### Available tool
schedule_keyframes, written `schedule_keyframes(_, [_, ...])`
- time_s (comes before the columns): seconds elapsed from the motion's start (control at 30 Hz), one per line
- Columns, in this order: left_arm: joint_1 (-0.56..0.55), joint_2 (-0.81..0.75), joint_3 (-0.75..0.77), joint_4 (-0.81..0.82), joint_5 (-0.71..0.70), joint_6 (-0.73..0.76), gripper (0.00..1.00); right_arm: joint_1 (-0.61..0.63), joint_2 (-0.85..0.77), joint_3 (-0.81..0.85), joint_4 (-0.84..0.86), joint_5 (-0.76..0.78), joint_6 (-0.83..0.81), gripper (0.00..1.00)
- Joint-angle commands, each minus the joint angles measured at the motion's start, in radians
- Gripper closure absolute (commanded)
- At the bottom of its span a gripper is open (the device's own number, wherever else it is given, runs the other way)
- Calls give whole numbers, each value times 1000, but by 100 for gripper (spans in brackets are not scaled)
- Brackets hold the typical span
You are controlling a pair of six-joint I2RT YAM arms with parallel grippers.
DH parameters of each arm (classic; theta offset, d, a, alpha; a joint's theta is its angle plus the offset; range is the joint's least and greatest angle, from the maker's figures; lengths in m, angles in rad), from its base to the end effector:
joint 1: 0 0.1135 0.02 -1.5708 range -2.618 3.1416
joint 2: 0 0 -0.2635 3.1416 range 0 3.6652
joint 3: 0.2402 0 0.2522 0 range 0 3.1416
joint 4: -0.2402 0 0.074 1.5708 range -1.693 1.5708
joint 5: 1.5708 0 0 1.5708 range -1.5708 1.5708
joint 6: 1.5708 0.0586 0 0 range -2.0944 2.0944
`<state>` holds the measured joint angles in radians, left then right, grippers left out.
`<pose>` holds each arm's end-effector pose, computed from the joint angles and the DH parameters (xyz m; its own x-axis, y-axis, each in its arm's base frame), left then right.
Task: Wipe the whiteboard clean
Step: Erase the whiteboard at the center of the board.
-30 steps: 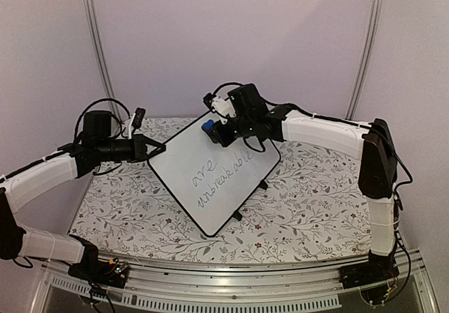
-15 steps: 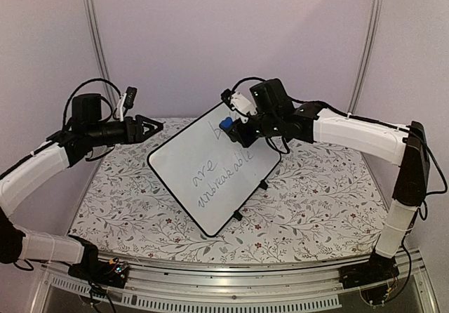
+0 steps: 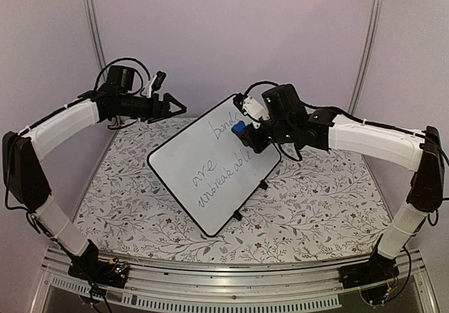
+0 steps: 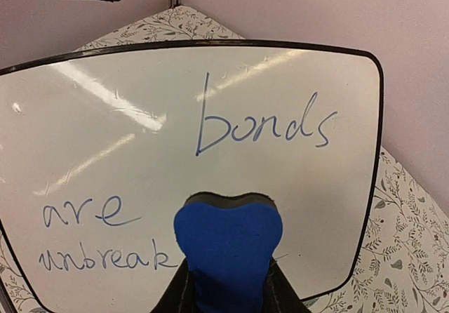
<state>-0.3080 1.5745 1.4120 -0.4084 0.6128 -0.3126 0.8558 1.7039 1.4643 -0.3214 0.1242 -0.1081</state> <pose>0.3471 -0.1458 0.3307 -0.7081 -0.0387 -0.7051 0.5164 0.6525 -0.5545 0.2802 0.3117 0.3045 -0.2734 -0.4781 -0.8347 -0.7142 0.6822 -0.1569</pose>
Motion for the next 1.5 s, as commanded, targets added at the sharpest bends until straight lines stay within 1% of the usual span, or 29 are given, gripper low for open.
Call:
schedule_keyframes(0.0, [-37, 68, 80, -67, 2, 46, 11, -4, -82, -25, 21, 37, 11, 81])
schedule_keyframes(0.13, [-66, 105, 76, -59, 3, 47, 18, -6, -89, -31, 20, 43, 10, 80])
schedule_keyframes(0.2, [-77, 112, 63, -47, -5, 42, 23, -6, -87, -29, 20, 43, 9, 80])
schedule_keyframes(0.3, [-80, 112, 38, -23, -9, 29, 36, -6, -77, -25, 21, 40, 9, 80])
schedule_keyframes(0.4, [-85, 103, 27, -18, -12, 24, 45, -6, -64, -17, 19, 43, 7, 80])
schedule_keyframes(0.5, [-93, 91, 16, -19, -24, 16, 52, -6, -44, -4, 19, 50, 1, 80])
schedule_keyframes(0.73, [-121, 81, -16, -22, -53, 6, 55, -7, 14, 55, 12, 45, -7, 80])
schedule_keyframes(0.77, [-124, 81, -19, -23, -59, 7, 57, -8, 22, 60, 13, 42, -6, 80])
schedule_keyframes(0.83, [-127, 80, -19, -24, -70, 8, 64, -6, 33, 69, 13, 38, -4, 80])
schedule_keyframes(0.97, [-127, 75, -17, -28, -84, 8, 83, -8, 48, 78, 12, 35, -4, 80])
schedule_keyframes(1.17, [-126, 59, 1, -46, -82, -1, 99, -8, 62, 88, 11, 29, -8, 80])
schedule_keyframes(1.2, [-127, 55, 4, -54, -83, -3, 100, -7, 62, 90, 10, 30, -8, 80])
schedule_keyframes(1.33, [-126, 30, 1, -84, -82, -15, 100, -8, 62, 95, 11, 30, -12, 80])
schedule_keyframes(1.47, [-127, -4, -34, -85, -71, -25, 100, -8, 66, 104, 12, 26, -13, 80])
